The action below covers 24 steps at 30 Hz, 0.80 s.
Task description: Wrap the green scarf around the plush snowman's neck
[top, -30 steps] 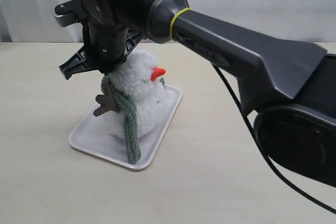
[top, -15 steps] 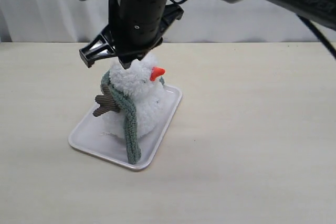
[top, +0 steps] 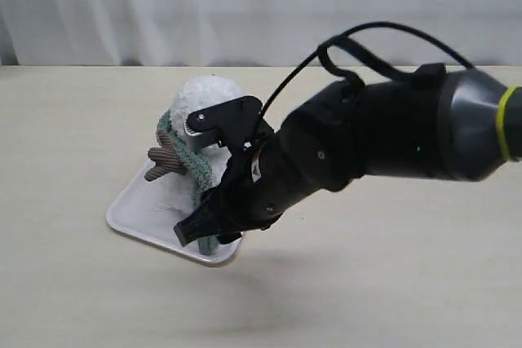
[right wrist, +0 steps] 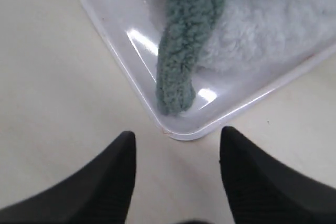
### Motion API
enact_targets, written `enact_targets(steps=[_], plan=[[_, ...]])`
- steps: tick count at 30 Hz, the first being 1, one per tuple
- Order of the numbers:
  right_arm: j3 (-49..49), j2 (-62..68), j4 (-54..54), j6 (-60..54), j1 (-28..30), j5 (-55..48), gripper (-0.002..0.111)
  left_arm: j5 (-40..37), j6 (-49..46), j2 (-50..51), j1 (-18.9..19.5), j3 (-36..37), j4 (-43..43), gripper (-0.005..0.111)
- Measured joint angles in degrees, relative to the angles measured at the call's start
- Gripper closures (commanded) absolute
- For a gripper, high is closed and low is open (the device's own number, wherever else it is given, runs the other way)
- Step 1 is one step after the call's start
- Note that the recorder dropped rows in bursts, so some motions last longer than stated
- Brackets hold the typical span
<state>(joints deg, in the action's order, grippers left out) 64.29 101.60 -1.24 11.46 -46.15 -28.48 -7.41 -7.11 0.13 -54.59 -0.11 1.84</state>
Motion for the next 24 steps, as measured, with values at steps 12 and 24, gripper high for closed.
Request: enact_targets(steps=[12, 24], plan=[[-2.4, 8.3, -2.0, 0.1, 0.0, 16.9, 0.054, 0.0, 0.0, 0.0, 0.0, 0.0, 0.0, 0.107], [-2.4, 11.5, 3.6, -0.2, 0.0, 17.4, 0.104, 0.0, 0.0, 0.0, 0.0, 0.0, 0.0, 0.107]])
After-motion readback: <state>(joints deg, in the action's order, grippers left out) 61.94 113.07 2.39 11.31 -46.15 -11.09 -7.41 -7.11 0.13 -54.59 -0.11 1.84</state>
